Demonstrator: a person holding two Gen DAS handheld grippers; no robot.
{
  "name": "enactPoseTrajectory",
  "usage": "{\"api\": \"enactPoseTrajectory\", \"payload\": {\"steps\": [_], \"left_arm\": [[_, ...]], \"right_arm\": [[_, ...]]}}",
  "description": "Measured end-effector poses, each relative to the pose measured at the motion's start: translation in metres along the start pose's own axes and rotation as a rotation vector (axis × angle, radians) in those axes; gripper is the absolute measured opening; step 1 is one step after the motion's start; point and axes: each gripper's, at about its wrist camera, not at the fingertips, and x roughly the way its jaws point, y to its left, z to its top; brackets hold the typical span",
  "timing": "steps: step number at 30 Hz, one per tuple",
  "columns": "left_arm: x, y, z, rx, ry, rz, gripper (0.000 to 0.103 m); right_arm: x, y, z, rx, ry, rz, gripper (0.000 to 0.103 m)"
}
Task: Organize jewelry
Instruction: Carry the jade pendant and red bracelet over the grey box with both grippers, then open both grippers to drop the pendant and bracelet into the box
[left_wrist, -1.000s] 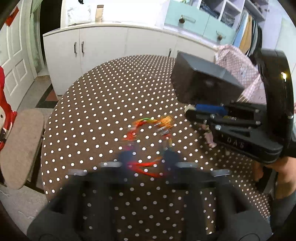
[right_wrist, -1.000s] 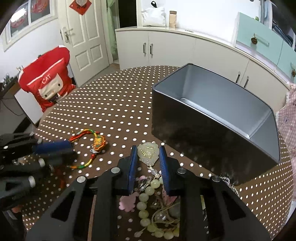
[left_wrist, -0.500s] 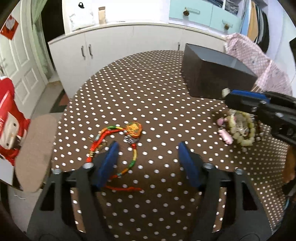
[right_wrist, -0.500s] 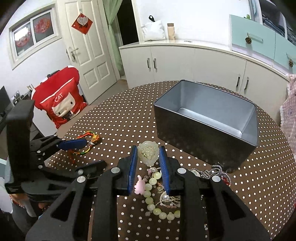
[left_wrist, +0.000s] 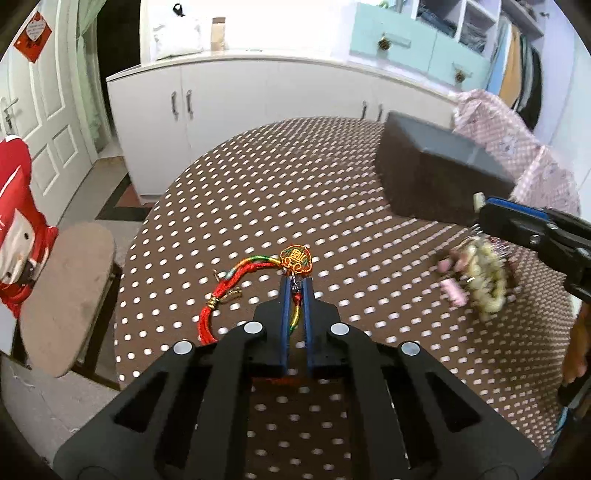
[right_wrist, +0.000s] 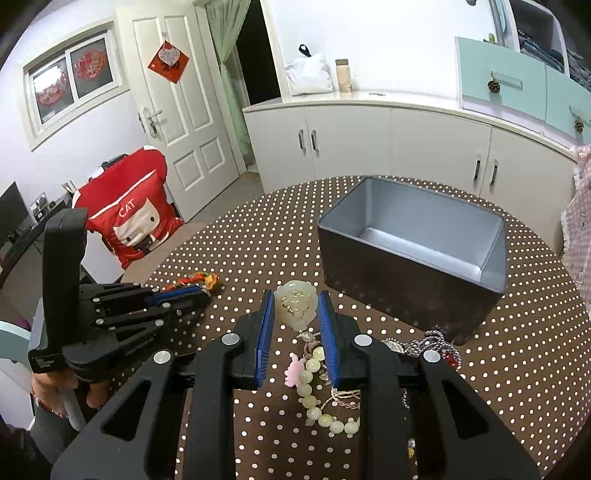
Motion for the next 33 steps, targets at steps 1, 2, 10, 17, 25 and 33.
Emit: {"api": "enactPoseTrajectory", "payload": {"steps": [1, 2, 10, 17, 25, 33], "left_arm": [[-0.005, -0.004, 0.003, -0.002, -0.011, -0.023, 0.006], [-0.008, -0.006, 0.005, -0.001, -0.021, -0.034, 0.006], [-0.046, -0.058, 0.044, 0.104, -0.136, -0.169, 0.006], [-0.062, -0.091, 0.078, 0.169, -0.217, -0.215, 0.006], [-0.065, -0.102, 0.112, 0.167, -0.262, -0.273, 0.006], [-0.074, -0.108, 0.136, 0.153, -0.302, -0.295, 0.006]], "right_arm": [[-0.003, -0.001, 0.001, 0.004, -0.009, 0.003, 0.022], [-0.007, -0.003, 0.003, 0.01, -0.022, 0.005, 0.022], [-0.049, -0.014, 0.027, 0.029, -0.136, -0.009, 0.022], [-0.079, -0.018, 0.051, 0.017, -0.217, -0.033, 0.022], [-0.103, -0.02, 0.08, -0.022, -0.305, -0.09, 0.022], [-0.12, -0.024, 0.114, -0.062, -0.371, -0.153, 0.022]]}}
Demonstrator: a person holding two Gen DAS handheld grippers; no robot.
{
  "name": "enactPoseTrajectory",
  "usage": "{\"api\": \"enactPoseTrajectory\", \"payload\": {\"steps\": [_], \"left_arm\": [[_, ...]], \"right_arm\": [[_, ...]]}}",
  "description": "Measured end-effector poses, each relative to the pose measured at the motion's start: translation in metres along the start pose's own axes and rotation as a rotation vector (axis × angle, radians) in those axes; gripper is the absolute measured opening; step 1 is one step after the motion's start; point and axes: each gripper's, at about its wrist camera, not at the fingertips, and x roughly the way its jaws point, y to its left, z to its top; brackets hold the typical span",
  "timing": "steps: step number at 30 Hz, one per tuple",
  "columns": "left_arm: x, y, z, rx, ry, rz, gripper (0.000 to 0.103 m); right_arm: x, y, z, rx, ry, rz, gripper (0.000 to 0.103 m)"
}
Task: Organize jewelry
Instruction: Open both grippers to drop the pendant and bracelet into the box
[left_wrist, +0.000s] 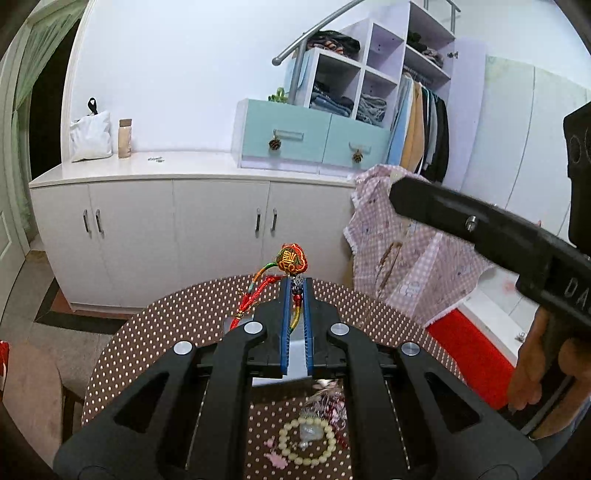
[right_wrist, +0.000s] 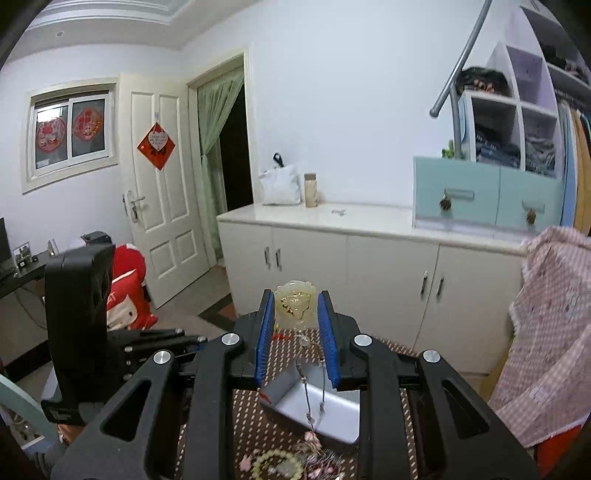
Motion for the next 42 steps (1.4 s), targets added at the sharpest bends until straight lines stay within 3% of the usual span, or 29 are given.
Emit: {"api": "enactPoseTrajectory", "payload": {"steps": [11, 24, 30, 40, 42], "left_arm": [[0.028, 0.002, 0.013, -0.004, 0.029, 0.006, 0.006], [0.102, 0.024, -0.027, -0.067, 0.237, 0.005, 0.007], [0.106, 0.024, -0.039, -0.043, 0.264, 0.013, 0.007], [0.097, 0.029, -0.05, -0.048, 0.297, 0.053, 0.007], [0.093, 0.028, -0.052, -0.038, 0.289, 0.064, 0.007]], "right_arm": [[0.007, -0.016, 0.03, -0.025, -0.043, -0.071, 0.022], [0.066, -0.031, -0.049, 0.057, 0.182, -0.046, 0.022], [0.08, -0.035, -0.079, 0.105, 0.261, -0.032, 0.022], [0.071, -0.047, -0.087, 0.197, 0.275, -0.012, 0.024], [0.065, -0.05, -0.087, 0.207, 0.264, -0.007, 0.032]]}}
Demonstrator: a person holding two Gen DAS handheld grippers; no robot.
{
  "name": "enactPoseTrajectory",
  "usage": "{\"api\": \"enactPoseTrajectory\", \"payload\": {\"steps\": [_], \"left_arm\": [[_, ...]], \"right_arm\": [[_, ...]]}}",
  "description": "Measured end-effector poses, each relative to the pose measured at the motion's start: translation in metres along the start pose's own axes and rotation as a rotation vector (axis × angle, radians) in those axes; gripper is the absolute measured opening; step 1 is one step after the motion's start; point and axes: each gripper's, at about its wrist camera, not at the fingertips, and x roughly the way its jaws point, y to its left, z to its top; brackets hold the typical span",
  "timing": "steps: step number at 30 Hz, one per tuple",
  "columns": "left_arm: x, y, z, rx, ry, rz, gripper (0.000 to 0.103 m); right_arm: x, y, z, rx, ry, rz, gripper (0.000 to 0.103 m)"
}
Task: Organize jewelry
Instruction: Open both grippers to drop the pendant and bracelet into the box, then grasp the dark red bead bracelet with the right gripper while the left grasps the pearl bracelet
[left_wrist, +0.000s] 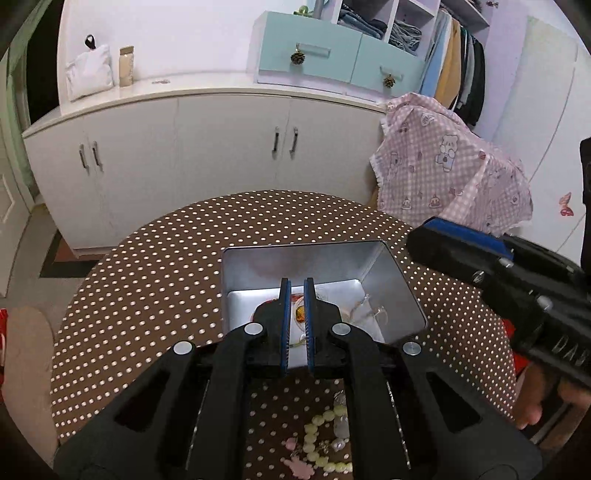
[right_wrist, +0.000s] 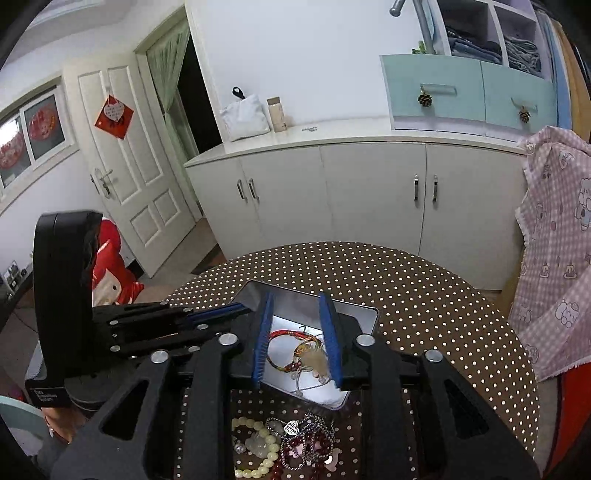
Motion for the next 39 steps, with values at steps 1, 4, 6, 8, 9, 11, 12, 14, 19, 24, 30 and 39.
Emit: {"api": "enactPoseTrajectory", "payload": {"steps": [1, 4, 6, 8, 9, 11, 12, 14, 19, 24, 30, 39], "left_arm": [[-0.004, 0.0, -0.002, 0.004, -0.006, -0.003, 0.007], [-0.018, -0.002, -0.01, 0.008, -0.023, -0.003, 0.007], [-0.024, -0.003, -0.014, 0.012, -0.031, -0.002, 0.008], [-0.034, -0.003, -0.022, 0.007, -0.046, -0.016, 0.054], [-0.039, -0.002, -0.025, -0.002, -0.063, -0.013, 0.088], [-0.056, -0.003, -0.035, -0.016, -0.157, 0.019, 0.088], [-0.059, -0.005, -0.038, -0.003, -0.162, 0.035, 0.088], [-0.065, -0.008, -0.045, 0.008, -0.167, 0.045, 0.088], [-0.07, -0.016, -0.065, 0.044, -0.169, 0.08, 0.088], [-0.066, -0.029, -0.091, 0.081, -0.138, 0.084, 0.088], [-0.052, -0.063, -0.118, 0.183, -0.098, 0.073, 0.085], [-0.026, -0.075, -0.129, 0.22, 0.012, 0.046, 0.053]], "right_arm": [[-0.006, 0.0, -0.001, 0.001, -0.009, -0.001, 0.032], [-0.018, -0.001, -0.007, 0.011, -0.025, 0.008, 0.033], [-0.028, -0.001, -0.014, 0.011, -0.032, 0.009, 0.035], [-0.036, 0.001, -0.021, 0.007, -0.04, 0.005, 0.037], [-0.04, 0.002, -0.026, 0.005, -0.041, 0.002, 0.037], [-0.045, 0.004, -0.036, 0.006, -0.038, 0.001, 0.038], [-0.045, 0.004, -0.04, 0.005, -0.034, 0.001, 0.038], [-0.05, 0.004, -0.053, 0.014, -0.029, -0.002, 0.039], [-0.058, 0.004, -0.08, 0.029, -0.008, -0.029, 0.04], [-0.067, -0.002, -0.106, 0.061, 0.011, -0.061, 0.044], [-0.07, -0.01, -0.131, 0.103, 0.047, -0.064, 0.045], [-0.073, -0.021, -0.147, 0.131, 0.064, -0.067, 0.046]]}}
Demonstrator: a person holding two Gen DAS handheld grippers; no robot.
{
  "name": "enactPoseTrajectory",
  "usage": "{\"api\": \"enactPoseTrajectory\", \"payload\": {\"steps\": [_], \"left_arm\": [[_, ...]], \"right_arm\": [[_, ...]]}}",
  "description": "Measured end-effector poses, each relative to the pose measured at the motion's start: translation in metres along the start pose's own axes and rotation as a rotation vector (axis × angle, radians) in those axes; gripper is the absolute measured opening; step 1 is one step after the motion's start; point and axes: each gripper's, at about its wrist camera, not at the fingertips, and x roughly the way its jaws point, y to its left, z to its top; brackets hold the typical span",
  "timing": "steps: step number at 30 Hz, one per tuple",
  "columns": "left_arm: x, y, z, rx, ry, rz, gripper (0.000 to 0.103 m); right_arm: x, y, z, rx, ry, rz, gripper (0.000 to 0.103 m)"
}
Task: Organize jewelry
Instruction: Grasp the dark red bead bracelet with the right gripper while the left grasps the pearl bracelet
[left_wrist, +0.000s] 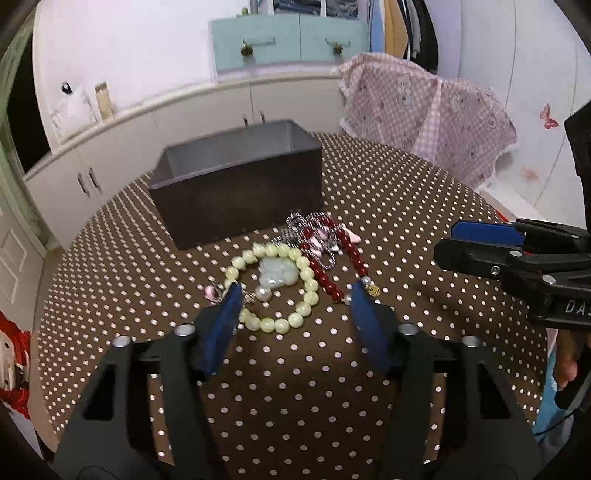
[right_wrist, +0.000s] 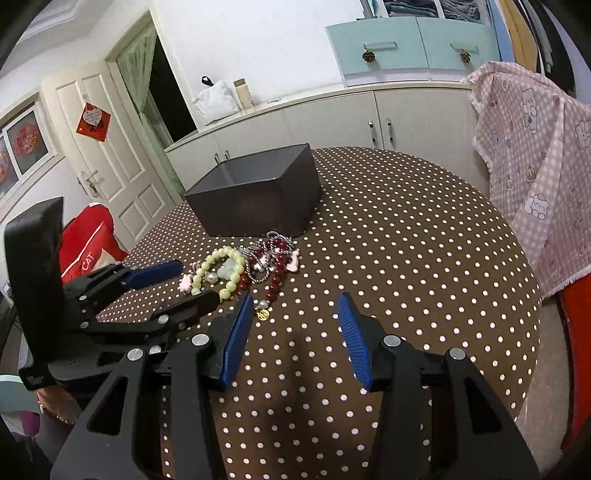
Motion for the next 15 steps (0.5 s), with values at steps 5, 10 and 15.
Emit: {"api": "enactPoseTrajectory", "payload": {"steps": [5, 10, 15], "left_arm": [[0.011, 0.002, 0.0, -0.023, 0.055, -0.008, 0.046], [0.025, 0.003, 0.001, -0.035, 0.115, -0.037, 0.036], [0.024, 0.013, 0.001, -0.074, 0.106, -0.032, 0.011]], "right_arm": [[0.0, 0.002, 0.001, -0.002, 0.003, 0.004, 0.048], [0.005, 0.006, 0.004, -0.011, 0.012, 0.007, 0.048], [0.015, 0.009, 0.008, -0.028, 0.034, 0.001, 0.048]]}}
